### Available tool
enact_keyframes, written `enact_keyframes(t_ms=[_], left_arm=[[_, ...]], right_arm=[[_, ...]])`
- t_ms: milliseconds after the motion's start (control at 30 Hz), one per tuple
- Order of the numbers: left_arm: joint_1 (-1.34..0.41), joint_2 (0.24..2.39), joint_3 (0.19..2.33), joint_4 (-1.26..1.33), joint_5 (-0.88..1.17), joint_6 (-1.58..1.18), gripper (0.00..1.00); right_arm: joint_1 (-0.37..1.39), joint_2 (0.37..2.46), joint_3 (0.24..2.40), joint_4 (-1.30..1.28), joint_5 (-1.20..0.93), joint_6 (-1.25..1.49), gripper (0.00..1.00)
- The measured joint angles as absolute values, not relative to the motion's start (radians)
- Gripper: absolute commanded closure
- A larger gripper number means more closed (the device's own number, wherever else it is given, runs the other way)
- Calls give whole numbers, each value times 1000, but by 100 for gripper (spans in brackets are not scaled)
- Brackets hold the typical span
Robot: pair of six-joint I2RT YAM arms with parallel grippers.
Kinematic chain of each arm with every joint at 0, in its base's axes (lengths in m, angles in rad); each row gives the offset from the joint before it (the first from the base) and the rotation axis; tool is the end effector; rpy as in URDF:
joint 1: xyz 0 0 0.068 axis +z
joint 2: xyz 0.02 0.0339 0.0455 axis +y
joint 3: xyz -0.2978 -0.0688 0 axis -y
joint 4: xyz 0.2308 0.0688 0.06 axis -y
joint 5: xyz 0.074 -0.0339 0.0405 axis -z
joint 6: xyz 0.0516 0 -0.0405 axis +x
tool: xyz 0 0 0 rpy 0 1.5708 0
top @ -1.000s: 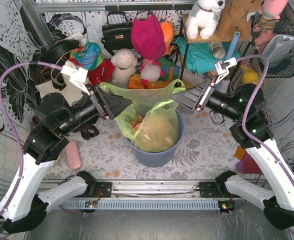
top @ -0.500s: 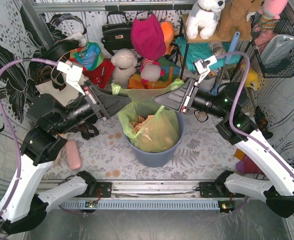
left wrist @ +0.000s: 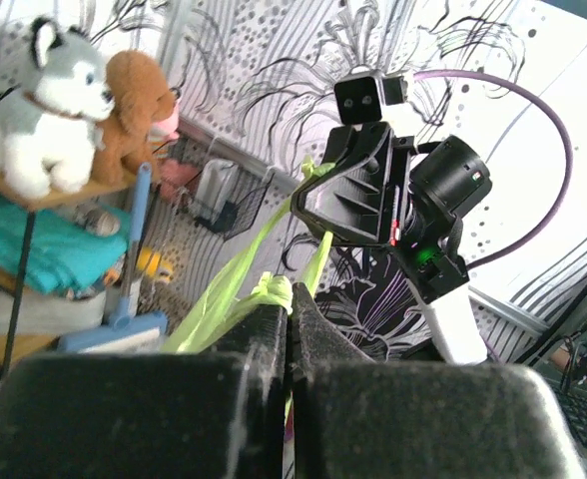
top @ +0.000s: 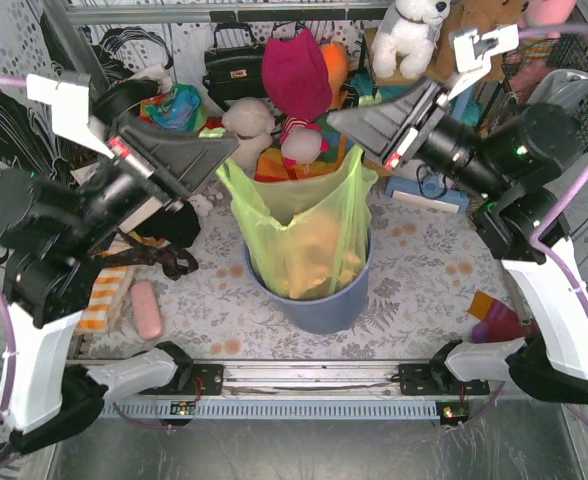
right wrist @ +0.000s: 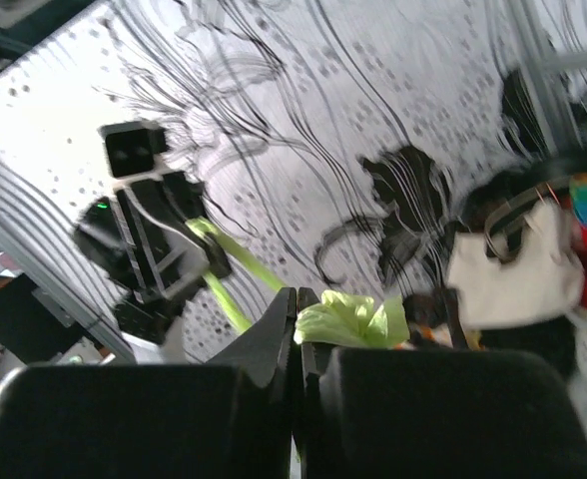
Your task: Tie the trash bag
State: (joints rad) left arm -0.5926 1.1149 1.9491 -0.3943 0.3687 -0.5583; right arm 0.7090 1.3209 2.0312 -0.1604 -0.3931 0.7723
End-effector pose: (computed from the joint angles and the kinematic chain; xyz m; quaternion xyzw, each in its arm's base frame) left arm 0.0809 -0.0769 0.6442 0.1638 0.5240 -0.5341 0.6429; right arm 0.1283 0.1361 0.6616 -0.1551 0.4843 0.6478 0.5672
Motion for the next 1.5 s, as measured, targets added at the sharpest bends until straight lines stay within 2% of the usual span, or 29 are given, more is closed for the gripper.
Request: enact_keyframes(t_ms=[100, 167, 267, 333, 367, 500, 667, 733, 833, 1067, 1233, 1500], left_arm=[[-593, 999, 1796, -377, 320, -564, 97], [-593, 941, 1710, -365, 300, -572, 97], [-593, 911, 1625, -343, 284, -593, 97], [-593, 916, 1590, -336, 273, -608, 97], [-593, 922, 1585, -339, 265, -612, 97], [-593, 974, 1636, -368, 223, -608, 98], [-593, 1096, 1860, -424, 208, -576, 96], [-593, 1135, 1936, -415, 220, -569, 95], [-593, 1143, 1964, -386, 238, -568, 91], [-593, 1043, 1755, -359, 250, -585, 69], [-593, 1018, 1682, -413, 237, -599, 55], [-593, 991, 1674, -480, 226, -609, 51]], right_arm=[[709, 1206, 1815, -157, -355, 765, 100], [709, 1152, 1691, -162, -325, 765, 89], [709, 1112, 1569, -174, -286, 761, 83], [709, 1108, 1539, -184, -270, 761, 90], [709, 1108, 1536, -187, -263, 761, 100], [709, 1112, 1567, -192, -229, 739, 100], [709, 1170, 1763, -217, -189, 685, 100], [709, 1196, 1852, -218, -191, 667, 88], [709, 1200, 1901, -207, -203, 660, 78], [709, 1118, 1662, -188, -214, 679, 50], [709, 1132, 1619, -225, -212, 683, 41], [709, 1128, 1652, -234, -212, 679, 37]])
